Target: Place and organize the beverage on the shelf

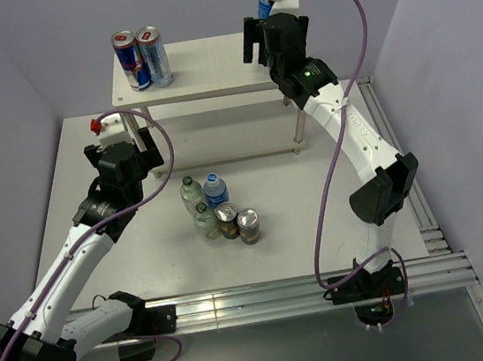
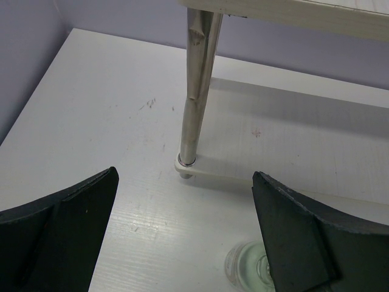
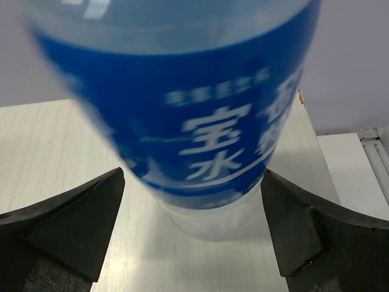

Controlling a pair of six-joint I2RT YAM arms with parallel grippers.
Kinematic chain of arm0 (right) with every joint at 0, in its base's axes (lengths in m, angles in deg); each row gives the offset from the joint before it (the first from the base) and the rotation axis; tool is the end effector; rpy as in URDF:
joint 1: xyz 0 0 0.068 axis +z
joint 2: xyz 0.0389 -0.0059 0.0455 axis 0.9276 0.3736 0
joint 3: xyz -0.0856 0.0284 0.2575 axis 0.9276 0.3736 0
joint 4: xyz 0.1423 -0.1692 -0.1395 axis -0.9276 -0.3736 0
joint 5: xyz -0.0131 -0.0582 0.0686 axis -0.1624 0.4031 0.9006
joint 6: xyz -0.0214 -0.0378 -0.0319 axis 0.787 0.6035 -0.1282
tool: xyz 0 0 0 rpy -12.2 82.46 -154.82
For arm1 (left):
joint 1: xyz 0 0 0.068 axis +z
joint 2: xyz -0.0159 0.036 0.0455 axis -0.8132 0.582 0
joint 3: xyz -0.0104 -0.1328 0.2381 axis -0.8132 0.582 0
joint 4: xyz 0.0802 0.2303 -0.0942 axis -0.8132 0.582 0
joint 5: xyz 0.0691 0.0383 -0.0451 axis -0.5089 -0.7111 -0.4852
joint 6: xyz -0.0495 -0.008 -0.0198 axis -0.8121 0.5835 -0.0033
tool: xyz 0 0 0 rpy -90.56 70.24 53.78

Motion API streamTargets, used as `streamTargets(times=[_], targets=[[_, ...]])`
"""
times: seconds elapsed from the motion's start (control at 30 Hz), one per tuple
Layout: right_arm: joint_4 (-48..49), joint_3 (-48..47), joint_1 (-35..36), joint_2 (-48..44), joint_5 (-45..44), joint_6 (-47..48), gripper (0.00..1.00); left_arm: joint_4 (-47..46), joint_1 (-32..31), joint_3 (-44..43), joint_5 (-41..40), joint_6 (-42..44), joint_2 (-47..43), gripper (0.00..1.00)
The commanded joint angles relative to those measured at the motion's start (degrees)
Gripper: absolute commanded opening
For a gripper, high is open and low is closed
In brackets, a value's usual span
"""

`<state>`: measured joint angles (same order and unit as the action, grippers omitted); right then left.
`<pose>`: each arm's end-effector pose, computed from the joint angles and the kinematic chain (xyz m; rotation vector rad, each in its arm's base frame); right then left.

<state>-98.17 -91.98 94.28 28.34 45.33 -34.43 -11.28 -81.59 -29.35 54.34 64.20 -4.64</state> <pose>0.3782 0.1680 0.4780 0.0829 1.7045 0.0316 0.2166 -0.0881 0.3664 -0.2585 1.7745 0.0254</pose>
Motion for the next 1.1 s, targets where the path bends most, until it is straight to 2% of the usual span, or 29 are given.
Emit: streamTargets(times=[0.0,0.23,0.5,0.6,0.63,0.73,0.9,1.07], targets=[[2.23,1.73,0.50,-3.71,-0.53,-0.54,1.00,-2.05,0.37,-0.12,-0.07,0.98,-1.06,0.99],[4.25,11.99,2.52,-9.15,-2.11,-2.03,1.00,-2.05,0.46,-0.03,0.02,0.89,-1.23,0.99],[5.57,25.46,7.35,-20.23,-5.71,-5.80,1.00,-1.96,0.90,-0.21,0.02,0.80,-1.14,0.99],[6.97,33.71,12.44,-26.11,-6.33,-7.91,1.00,-1.96,0.90,-0.12,0.02,0.80,-1.23,0.99],[7.93,38.86,16.37,-28.82,-6.16,-8.44,1.00,-1.96,0.90,-0.12,-0.07,0.72,-1.23,0.99],[10.57,47.84,23.41,-32.44,-1.69,-12.22,1.00,-1.87,1.08,-0.12,-0.07,0.72,-1.15,0.99],[16.02,56.48,29.59,-32.72,3.68,-16.96,1.00,-1.78,1.25,-0.21,-0.07,0.63,-1.06,0.99],[17.52,56.85,31.09,-27.63,4.57,-18.29,1.00,-1.96,1.34,0.05,-0.33,0.71,-1.50,0.99]])
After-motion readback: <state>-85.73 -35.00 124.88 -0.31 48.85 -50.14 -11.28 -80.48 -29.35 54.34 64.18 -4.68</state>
